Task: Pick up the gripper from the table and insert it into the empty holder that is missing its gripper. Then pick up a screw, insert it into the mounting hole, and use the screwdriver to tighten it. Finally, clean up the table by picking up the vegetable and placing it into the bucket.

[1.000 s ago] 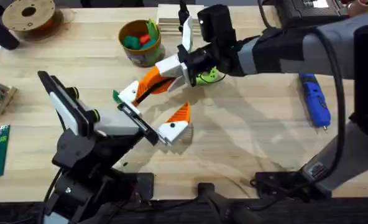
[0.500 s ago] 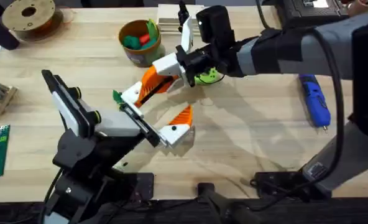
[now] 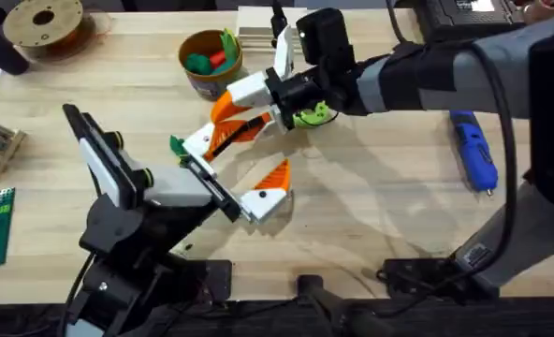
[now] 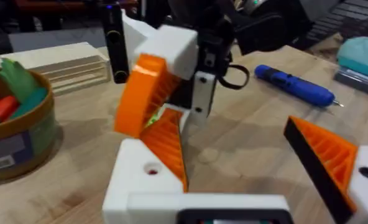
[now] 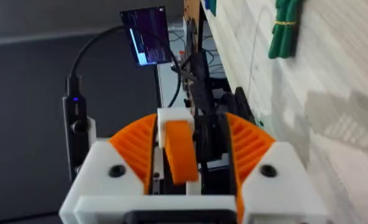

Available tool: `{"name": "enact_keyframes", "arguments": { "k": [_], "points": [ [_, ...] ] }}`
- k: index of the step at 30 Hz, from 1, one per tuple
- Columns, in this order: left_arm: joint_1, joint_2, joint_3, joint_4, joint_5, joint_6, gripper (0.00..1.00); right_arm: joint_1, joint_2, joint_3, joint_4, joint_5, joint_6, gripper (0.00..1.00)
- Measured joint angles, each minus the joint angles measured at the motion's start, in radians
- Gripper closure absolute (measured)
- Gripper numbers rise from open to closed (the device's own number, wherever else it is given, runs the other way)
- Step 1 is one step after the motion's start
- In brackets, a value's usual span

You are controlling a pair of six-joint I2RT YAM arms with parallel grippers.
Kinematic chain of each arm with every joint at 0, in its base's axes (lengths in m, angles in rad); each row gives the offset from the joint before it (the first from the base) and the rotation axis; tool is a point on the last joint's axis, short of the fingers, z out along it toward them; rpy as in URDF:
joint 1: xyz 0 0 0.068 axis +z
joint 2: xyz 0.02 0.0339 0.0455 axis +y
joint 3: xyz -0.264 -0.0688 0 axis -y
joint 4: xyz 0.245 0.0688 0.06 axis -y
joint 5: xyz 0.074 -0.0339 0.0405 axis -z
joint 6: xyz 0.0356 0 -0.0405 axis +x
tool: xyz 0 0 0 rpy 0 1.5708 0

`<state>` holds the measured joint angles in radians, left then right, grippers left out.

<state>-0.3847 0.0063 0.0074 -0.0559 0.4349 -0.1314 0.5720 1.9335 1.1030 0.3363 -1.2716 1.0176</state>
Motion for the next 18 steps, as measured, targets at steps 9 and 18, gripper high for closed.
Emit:
{"name": "enact_keyframes", "arguments": {
  "k": [9, 18],
  "points": [
    [-0.007, 0.0, 0.0, 0.001, 0.04, 0.0, 0.013, -0.056, 0.001, 0.0, 0.04, 0.015, -0.001, 0.235],
    [-0.007, 0.0, 0.0, 0.001, 0.041, 0.0, 0.014, -0.19, 0.001, 0.022, 0.073, 0.121, -0.097, 0.229]
  ]
}}
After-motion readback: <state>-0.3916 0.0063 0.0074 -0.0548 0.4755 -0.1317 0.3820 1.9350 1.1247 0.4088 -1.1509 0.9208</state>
